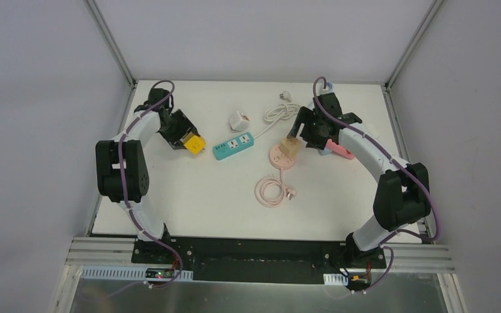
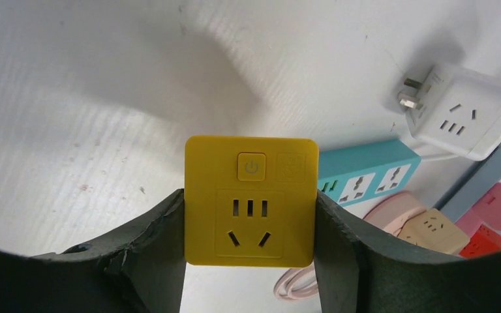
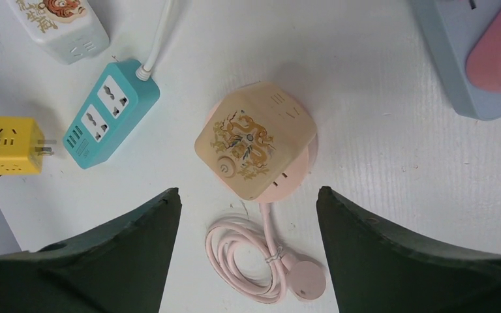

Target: Pull the plug off the socket

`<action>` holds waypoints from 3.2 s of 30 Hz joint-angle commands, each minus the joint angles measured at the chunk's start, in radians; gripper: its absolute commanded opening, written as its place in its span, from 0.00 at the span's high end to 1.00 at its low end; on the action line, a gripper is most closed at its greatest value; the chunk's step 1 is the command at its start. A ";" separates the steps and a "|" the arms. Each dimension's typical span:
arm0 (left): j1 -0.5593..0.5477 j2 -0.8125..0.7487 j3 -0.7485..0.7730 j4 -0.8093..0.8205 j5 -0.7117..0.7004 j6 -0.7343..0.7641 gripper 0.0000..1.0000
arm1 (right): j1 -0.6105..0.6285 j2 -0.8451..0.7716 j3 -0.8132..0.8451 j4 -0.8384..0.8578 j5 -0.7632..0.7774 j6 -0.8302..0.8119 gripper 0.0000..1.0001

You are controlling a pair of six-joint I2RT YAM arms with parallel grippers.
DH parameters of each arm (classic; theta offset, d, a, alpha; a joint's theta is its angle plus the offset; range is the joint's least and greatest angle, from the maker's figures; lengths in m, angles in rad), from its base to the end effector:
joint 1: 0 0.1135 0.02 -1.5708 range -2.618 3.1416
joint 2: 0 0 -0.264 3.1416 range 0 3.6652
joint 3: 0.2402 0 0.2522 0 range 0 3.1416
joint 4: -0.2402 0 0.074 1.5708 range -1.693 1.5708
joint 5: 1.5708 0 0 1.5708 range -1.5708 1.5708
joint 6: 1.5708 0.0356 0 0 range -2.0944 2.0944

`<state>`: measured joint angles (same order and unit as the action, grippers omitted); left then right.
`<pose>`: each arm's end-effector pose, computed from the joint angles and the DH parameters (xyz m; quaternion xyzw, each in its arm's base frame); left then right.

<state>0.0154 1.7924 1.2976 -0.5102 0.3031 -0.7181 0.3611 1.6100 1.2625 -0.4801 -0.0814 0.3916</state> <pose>0.3801 -0.0048 0.2164 -0.3010 0.9012 -0.2311 0.2092 0.3312 0.1282 0.2697 -0.0006 0.9311 0.1686 0.3235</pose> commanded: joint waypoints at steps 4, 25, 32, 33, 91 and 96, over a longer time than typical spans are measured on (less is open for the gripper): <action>0.014 -0.011 0.122 -0.116 -0.092 0.064 0.34 | -0.007 -0.044 0.017 -0.012 0.043 -0.007 0.14; -0.008 -0.129 0.247 -0.134 -0.191 0.253 0.27 | -0.010 0.019 0.090 0.026 0.026 -0.131 0.00; -0.002 -0.255 0.270 -0.139 -0.331 0.389 0.02 | -0.016 0.072 0.114 -0.029 -0.067 -0.278 0.00; 0.001 -0.272 0.269 -0.139 -0.341 0.401 0.01 | -0.017 0.084 0.119 -0.037 -0.080 -0.299 0.00; -0.453 0.093 0.106 0.154 0.216 0.070 0.34 | 0.171 0.253 0.237 -0.085 -0.077 -0.421 0.07; -0.466 0.122 0.120 0.154 0.194 0.070 0.37 | 0.171 0.276 0.238 -0.056 -0.116 -0.421 0.22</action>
<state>-0.4339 1.8950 1.3838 -0.3729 0.4950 -0.6292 0.5262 1.8759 1.4830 -0.5701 -0.1192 0.0254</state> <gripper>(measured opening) 0.644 0.847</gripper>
